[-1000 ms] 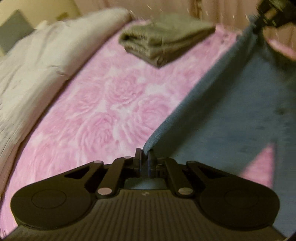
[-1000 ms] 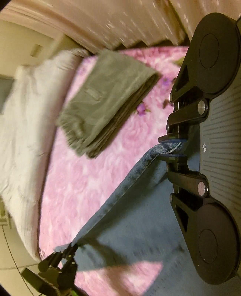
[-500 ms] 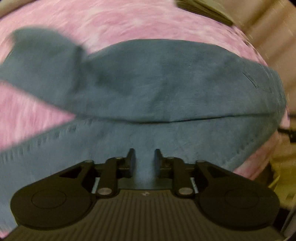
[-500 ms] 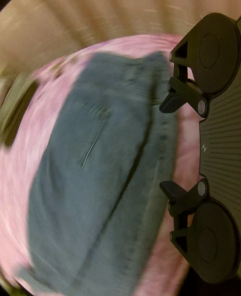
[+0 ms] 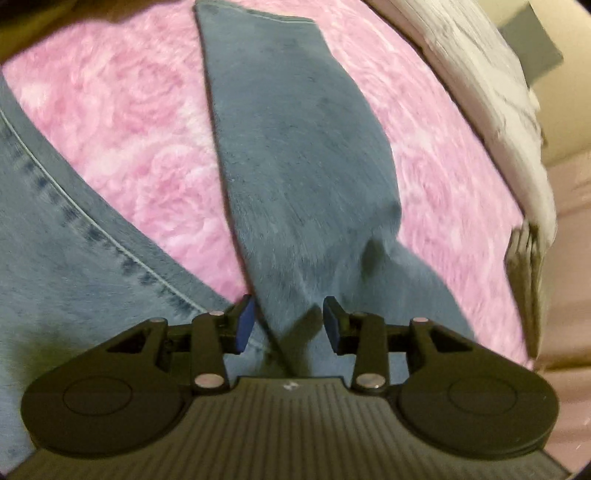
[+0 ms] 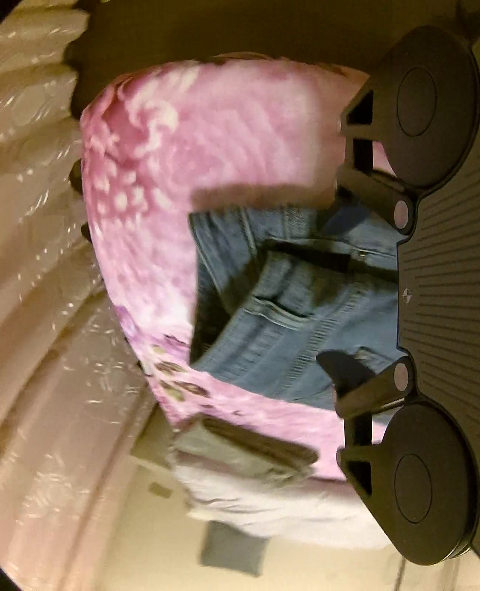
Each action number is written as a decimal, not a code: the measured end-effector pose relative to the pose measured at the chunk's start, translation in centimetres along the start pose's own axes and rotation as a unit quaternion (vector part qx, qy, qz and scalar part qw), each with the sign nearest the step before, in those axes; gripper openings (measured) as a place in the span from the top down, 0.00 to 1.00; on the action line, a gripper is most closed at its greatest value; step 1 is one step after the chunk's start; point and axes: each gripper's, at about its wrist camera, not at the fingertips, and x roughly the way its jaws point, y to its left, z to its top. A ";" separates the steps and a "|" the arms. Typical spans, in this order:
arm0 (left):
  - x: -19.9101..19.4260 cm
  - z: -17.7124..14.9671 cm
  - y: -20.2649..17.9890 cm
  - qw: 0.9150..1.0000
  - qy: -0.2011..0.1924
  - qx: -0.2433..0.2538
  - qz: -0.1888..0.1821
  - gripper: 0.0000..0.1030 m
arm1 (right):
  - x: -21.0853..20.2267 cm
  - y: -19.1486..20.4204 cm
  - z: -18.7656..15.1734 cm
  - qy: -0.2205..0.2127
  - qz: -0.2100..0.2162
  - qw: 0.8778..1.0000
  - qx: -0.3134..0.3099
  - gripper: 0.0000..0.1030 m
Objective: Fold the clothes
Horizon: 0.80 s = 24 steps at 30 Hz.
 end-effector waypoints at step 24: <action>-10.7 -11.5 -1.1 0.964 -0.070 0.243 0.087 0.95 | -2.2 -0.1 5.8 0.036 -0.011 0.992 -0.123 0.88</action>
